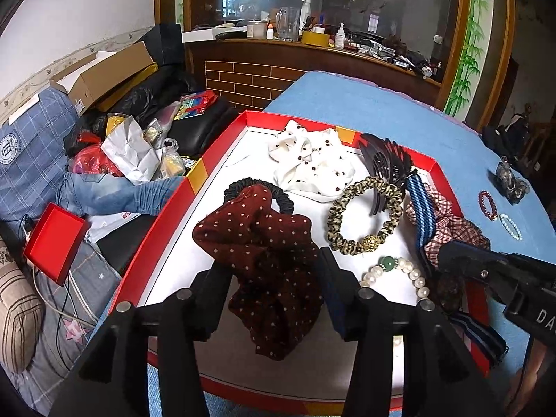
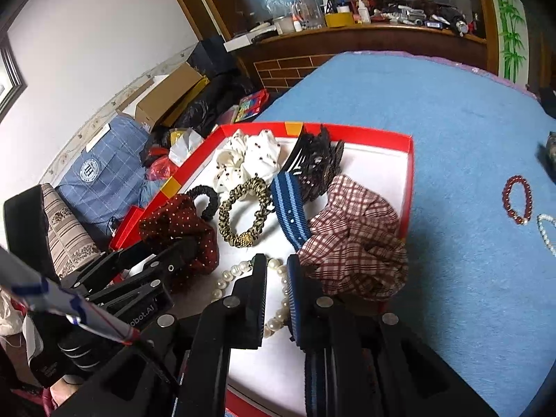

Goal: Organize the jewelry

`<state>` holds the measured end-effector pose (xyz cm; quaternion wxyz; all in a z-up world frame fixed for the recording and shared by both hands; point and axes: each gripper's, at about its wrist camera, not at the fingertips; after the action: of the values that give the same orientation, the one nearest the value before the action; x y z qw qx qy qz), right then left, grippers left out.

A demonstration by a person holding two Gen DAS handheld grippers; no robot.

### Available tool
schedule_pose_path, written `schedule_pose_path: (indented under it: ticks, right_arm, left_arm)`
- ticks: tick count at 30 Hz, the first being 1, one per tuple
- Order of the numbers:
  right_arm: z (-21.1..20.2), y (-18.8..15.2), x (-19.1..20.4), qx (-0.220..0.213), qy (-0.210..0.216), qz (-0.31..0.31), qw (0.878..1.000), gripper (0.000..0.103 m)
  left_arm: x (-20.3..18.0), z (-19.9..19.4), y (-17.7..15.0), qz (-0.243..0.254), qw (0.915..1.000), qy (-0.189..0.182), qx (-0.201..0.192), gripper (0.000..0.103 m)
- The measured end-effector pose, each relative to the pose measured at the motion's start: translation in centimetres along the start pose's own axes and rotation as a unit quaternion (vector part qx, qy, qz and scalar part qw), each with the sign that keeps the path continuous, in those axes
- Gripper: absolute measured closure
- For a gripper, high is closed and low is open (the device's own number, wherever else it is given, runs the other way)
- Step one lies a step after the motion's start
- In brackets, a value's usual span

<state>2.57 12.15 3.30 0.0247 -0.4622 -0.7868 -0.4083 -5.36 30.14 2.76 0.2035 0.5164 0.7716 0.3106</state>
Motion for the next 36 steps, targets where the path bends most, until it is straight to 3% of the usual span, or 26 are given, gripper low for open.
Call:
schedule_pose_path:
  ticks: [2, 15, 18, 36]
  right_arm:
    - [-0.3, -0.1, -0.2, -0.001, 0.0, 0.001, 1.0, 0.089]
    - [-3.5, -1.4, -1.6, -0.031, -0.018, -0.004, 0.999, 0.084]
    - [-4.4, -2.0, -1.8, -0.038, -0.02, -0.004, 0.999, 0.083]
    - [-10.3, -7.4, -1.0, -0.083, -0.051, -0.029, 0.995, 0.06]
  left_arm:
    - [-0.1, -0.2, -0.1, -0.005, 1.0, -0.004, 0.002, 0.047]
    - [-1.3, -3.7, -0.3, 0.003, 0.9997, 0.003, -0.026, 0.033]
    - [-1.9, -4.7, -0.6, 0.005, 0.9994, 0.004, -0.034, 0.026]
    - [-5.3, -7.9, -3.4, 0.015, 0.998, 0.008, -0.061, 0.009]
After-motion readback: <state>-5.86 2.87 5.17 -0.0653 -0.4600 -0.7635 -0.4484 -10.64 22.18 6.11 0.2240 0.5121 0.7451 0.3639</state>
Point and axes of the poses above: each gripper's, at about its wrist camera, not at the fingertips, and z roughly the way its jaws point, x to its left, y to its top, and after that the axes turned 6 degrees about y, right-handed
